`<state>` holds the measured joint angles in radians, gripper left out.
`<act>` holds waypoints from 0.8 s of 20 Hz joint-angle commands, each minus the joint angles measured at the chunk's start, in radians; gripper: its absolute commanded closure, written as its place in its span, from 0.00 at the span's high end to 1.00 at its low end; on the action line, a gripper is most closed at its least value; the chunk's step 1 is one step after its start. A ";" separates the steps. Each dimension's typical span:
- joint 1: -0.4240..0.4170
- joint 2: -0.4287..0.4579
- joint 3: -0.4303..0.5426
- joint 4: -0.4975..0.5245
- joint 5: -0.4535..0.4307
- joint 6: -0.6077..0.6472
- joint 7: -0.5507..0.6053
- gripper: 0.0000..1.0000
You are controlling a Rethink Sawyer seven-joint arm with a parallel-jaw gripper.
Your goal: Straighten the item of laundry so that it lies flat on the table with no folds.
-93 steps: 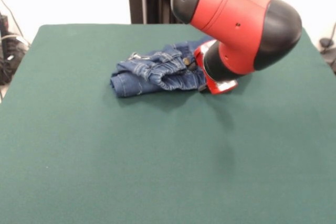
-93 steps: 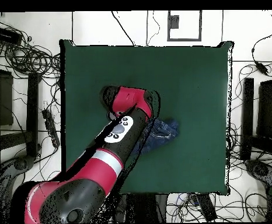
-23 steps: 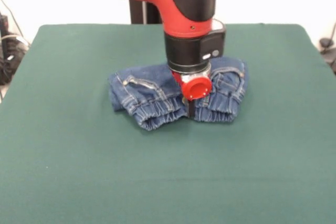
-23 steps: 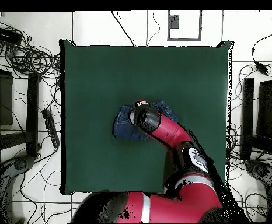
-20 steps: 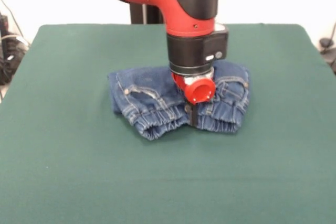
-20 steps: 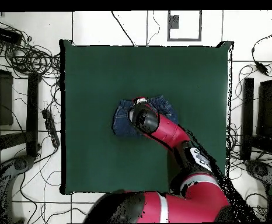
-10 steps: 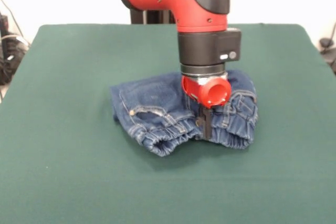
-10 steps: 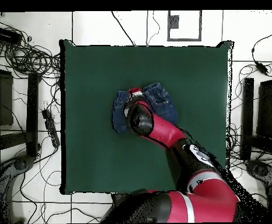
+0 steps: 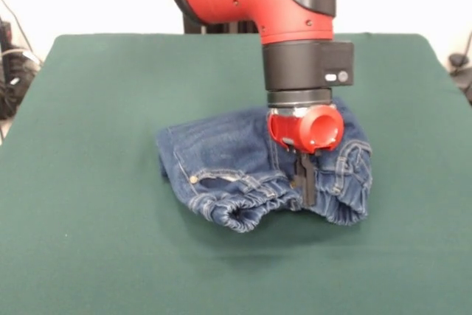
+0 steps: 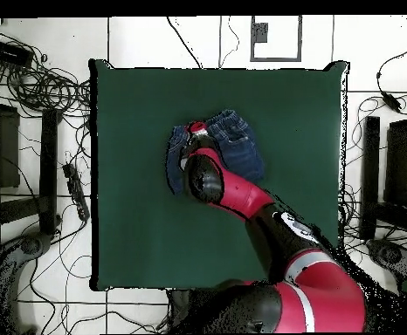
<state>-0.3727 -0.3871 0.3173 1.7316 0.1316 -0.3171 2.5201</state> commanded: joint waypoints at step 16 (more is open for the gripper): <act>-0.029 0.202 0.248 -0.129 -0.090 -0.295 0.274 0.00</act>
<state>-0.4048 -0.2707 0.4116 1.6969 0.0740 -0.5356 2.5201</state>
